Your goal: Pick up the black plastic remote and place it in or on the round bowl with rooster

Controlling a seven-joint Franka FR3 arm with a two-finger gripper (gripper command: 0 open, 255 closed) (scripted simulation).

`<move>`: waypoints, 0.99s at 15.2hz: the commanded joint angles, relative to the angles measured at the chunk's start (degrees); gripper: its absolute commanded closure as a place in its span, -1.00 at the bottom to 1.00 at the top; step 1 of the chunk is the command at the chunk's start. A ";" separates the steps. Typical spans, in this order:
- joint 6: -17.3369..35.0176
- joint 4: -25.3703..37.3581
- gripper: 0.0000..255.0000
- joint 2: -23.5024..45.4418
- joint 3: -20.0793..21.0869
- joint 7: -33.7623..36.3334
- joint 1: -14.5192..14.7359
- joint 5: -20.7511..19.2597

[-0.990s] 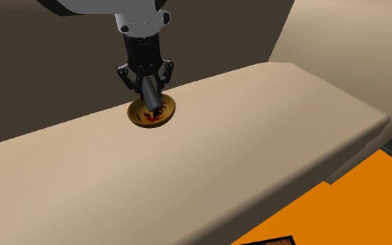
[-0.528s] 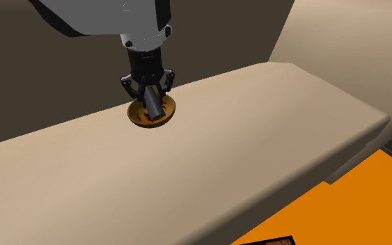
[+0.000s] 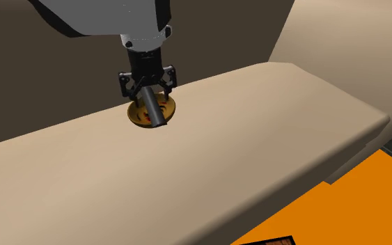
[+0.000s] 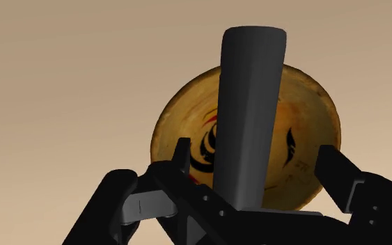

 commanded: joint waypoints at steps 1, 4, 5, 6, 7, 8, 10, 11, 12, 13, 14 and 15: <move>0.00 0.00 -1.00 0.00 0.00 0.00 0.00 0.00; -1.74 1.05 -1.00 -0.69 -0.06 0.07 -0.05 -0.11; -3.50 2.18 -1.00 -1.32 -0.12 0.14 -0.09 -0.21; -5.27 3.40 -1.00 -1.88 -0.17 0.20 -0.14 -0.31; -6.68 4.41 -1.00 -2.27 -0.21 0.25 -0.18 -0.37; -6.68 4.41 -1.00 -2.27 -0.21 0.25 -0.18 -0.37; -6.68 4.41 -1.00 -2.27 -0.21 0.25 -0.18 -0.37; -6.68 4.41 -1.00 -2.27 -0.21 0.25 -0.18 -0.37; -6.68 4.41 -1.00 -2.27 -0.21 0.25 -0.18 -0.37; -6.68 4.41 -1.00 -2.27 -0.21 0.25 -0.18 -0.37; -6.68 4.41 -1.00 -2.27 -0.21 0.25 -0.18 -0.37; -6.68 4.41 -1.00 -2.27 -0.21 0.25 -0.18 -0.37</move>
